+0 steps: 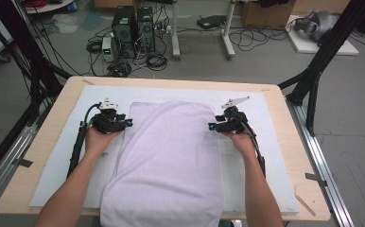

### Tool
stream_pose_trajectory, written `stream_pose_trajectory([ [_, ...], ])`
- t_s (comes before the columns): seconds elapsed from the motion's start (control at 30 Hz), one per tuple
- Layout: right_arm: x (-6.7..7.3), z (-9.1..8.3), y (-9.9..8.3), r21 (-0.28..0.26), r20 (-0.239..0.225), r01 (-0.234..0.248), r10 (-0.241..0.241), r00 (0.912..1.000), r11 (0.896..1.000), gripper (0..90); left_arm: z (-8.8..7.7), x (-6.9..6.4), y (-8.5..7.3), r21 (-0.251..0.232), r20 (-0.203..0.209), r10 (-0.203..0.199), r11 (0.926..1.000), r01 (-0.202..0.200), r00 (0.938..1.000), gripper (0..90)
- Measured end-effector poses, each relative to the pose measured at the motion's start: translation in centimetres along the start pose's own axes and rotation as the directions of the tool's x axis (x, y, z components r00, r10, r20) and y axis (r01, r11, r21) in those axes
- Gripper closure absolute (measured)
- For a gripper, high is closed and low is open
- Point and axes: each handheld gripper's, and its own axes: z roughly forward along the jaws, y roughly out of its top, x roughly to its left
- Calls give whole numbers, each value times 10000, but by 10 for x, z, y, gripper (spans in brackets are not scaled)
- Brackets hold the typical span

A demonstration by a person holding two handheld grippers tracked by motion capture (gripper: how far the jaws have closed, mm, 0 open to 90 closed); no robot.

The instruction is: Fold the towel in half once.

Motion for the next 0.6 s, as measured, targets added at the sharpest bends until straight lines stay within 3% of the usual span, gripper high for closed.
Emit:
stream_pose_trajectory([
  [0.1,-3,8,-5,246,144,-306,302,9994,9992,482,11,0,-4,428,-391,-46,9991,62,9992,598],
  [0.17,-5,13,-7,452,391,-544,527,9978,9975,514,16,2,-7,579,-568,-377,9975,410,9977,601],
  [0.27,-1,16,-8,533,672,-515,479,9966,9973,558,18,2,-8,507,-700,-412,9977,449,9967,634],
  [0.4,-2,16,-11,261,525,-834,820,9952,9962,746,19,-3,-6,533,-473,-269,9981,294,9985,827],
  [0.47,0,17,-10,314,244,-642,634,9977,9974,841,19,0,-7,495,-291,-546,9972,560,9981,850],
  [0.53,0,17,-10,323,77,-666,664,9978,9973,853,18,4,-7,472,-85,-1032,9935,1035,9946,859],
  [0.6,0,16,-9,385,38,-584,583,9983,9976,858,16,6,-8,433,61,-1089,9931,1086,9940,862],
])
